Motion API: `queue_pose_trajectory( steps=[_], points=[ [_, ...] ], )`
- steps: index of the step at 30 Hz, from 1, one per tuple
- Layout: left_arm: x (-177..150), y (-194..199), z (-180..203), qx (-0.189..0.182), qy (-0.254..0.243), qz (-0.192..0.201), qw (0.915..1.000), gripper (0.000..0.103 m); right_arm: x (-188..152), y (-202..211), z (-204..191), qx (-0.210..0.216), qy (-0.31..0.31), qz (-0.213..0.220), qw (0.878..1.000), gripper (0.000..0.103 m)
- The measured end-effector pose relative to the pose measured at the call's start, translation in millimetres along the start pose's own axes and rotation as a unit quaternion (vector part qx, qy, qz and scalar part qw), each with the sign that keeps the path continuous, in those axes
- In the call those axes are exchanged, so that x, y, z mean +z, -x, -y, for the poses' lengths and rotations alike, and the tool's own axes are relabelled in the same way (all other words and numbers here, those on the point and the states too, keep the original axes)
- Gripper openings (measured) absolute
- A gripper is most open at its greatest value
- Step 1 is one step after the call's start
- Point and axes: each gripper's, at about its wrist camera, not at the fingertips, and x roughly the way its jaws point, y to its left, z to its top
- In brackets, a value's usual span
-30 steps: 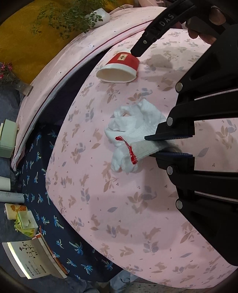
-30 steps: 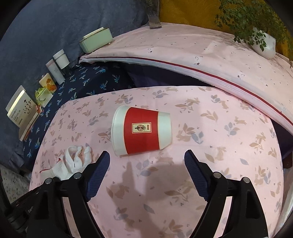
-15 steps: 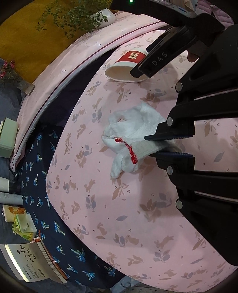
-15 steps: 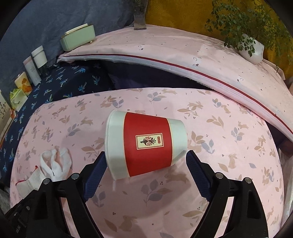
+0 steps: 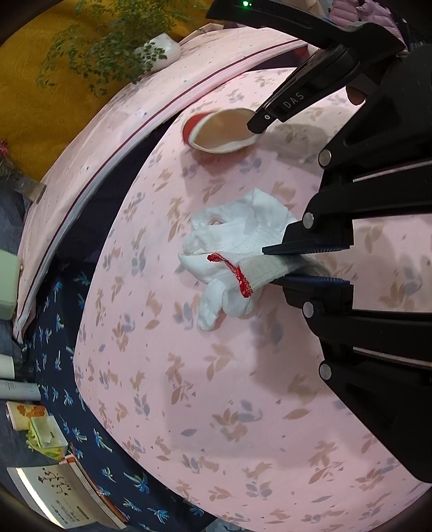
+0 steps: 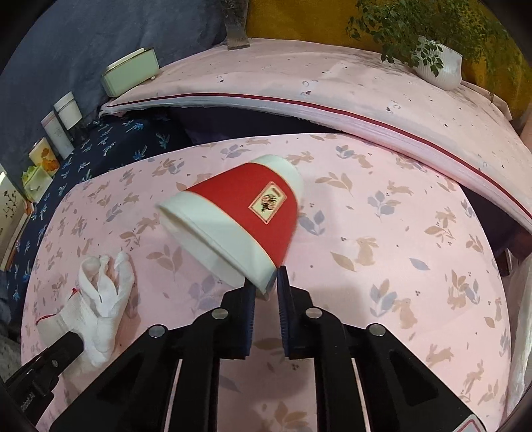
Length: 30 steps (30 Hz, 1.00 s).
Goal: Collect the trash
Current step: 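Carry glove and small cup over the bin and release both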
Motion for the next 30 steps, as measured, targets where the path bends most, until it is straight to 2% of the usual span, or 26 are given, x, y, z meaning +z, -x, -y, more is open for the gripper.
queue_pose_trajectory(
  steps=[6,16,30],
  points=[
    [-14,20,29,-0.013,-0.023,0.005,0.9996,0.010,-6,29,23,0.012,-0.008,0.006,1.000,0.003],
    [-36,64,89,-0.030,-0.072,0.033,0.9965,0.011,-9,95,66,0.031,-0.016,0.032,0.999,0.003],
    [-87,101,180,-0.048,-0.148,0.047,0.9866,0.011,-29,167,143,0.045,0.006,0.046,0.998,0.003]
  ],
)
